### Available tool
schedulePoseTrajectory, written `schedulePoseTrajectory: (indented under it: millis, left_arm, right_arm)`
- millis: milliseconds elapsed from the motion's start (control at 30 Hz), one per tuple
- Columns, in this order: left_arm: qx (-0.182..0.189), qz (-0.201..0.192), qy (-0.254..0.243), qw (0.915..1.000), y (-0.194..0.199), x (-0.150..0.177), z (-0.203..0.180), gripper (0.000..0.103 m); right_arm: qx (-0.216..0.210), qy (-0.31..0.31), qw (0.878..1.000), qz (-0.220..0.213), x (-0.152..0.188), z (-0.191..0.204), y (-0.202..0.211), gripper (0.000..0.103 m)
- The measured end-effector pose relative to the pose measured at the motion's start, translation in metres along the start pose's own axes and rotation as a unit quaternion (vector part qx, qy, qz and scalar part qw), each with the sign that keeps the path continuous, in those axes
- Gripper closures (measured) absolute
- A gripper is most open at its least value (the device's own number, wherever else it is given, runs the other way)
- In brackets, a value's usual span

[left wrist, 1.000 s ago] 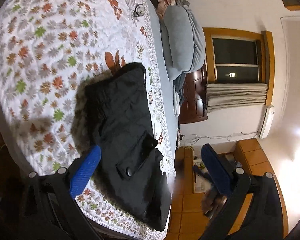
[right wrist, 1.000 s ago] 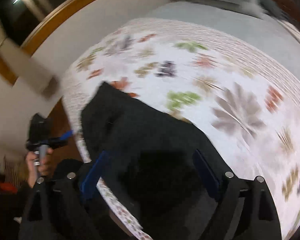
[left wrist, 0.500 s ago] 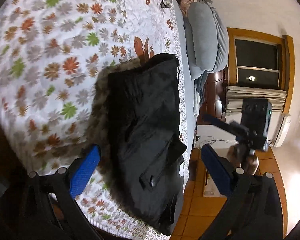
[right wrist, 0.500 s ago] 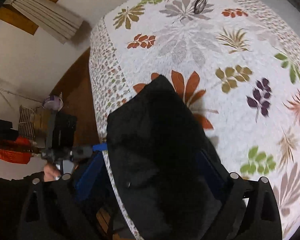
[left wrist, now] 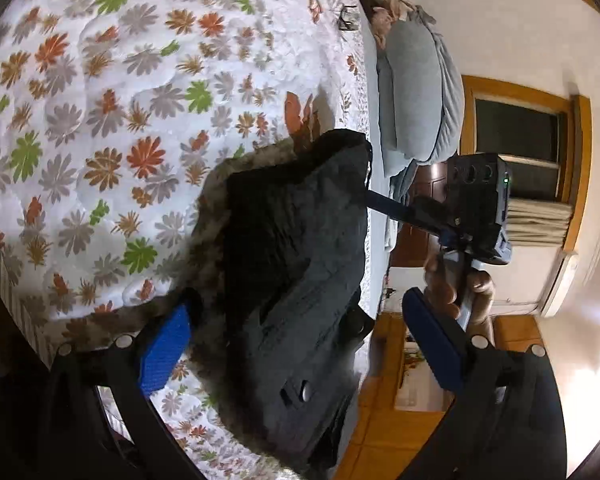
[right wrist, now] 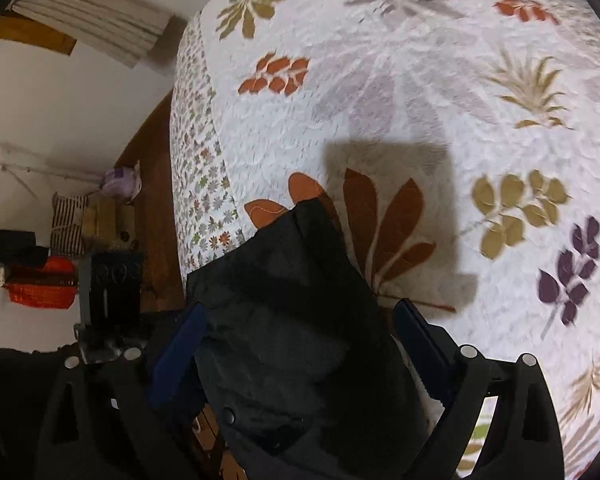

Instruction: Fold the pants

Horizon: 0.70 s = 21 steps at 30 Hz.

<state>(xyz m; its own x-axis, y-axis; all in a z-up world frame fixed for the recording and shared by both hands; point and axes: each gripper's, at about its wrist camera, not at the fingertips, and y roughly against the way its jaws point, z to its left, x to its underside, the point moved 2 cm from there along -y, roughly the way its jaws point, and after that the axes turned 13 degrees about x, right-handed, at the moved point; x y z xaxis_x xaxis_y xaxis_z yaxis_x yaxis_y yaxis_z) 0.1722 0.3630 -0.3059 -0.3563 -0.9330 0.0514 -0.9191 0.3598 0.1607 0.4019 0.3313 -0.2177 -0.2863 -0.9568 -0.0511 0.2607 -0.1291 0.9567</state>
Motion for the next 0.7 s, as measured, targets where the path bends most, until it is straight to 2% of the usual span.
schedulePoseTrajectory:
  millis: [67,100,267,400,433,467,500,533,600,633,700]
  left_arm:
    - [-0.02,0.014,-0.023,0.9994,-0.012,0.005,-0.007,0.003]
    - [-0.019,0.021,-0.03,0.9992,-0.016,0.006,-0.01,0.003]
    - [-0.01,0.016,-0.019,0.9997,-0.022,0.007,-0.009,0.003]
    - [-0.016,0.014,-0.02,0.9996,-0.019,0.011,-0.009,0.003]
    - [-0.018,0.014,-0.022,0.9995,-0.018,0.011,-0.008,0.003]
    - [-0.02,0.014,-0.023,0.9994,-0.019,0.011,-0.009,0.003]
    - [-0.021,0.014,-0.023,0.9994,-0.018,0.01,-0.009,0.003]
    - [-0.02,0.013,-0.023,0.9994,-0.015,0.011,-0.005,0.003]
    - [-0.02,0.015,-0.023,0.9994,-0.014,0.012,-0.006,0.003]
    - [-0.023,0.017,-0.029,0.9992,-0.015,0.012,-0.008,0.003]
    - [-0.035,0.02,-0.046,0.9981,-0.018,0.014,-0.014,0.003]
  right_arm:
    - [-0.006,0.012,1.0,0.013,-0.006,0.003,-0.009,0.008]
    - [-0.009,0.019,1.0,0.018,-0.009,0.004,-0.014,0.008]
    - [-0.023,0.035,0.998,0.041,-0.018,0.007,-0.035,0.007]
    - [-0.036,0.049,0.997,0.055,-0.028,0.009,-0.049,0.007]
    - [-0.042,0.055,0.996,0.06,-0.03,0.01,-0.053,0.01]
    - [-0.046,0.062,0.995,0.061,-0.031,0.01,-0.057,0.019]
    - [-0.049,0.065,0.995,0.06,-0.032,0.01,-0.059,0.047]
    - [-0.05,0.063,0.995,0.064,-0.032,0.007,-0.06,0.06]
    - [-0.046,0.068,0.995,0.062,-0.031,0.002,-0.056,0.078]
    - [-0.048,0.069,0.995,0.058,-0.029,0.002,-0.051,0.085]
    - [-0.058,0.071,0.995,0.046,-0.025,0.001,-0.037,0.088]
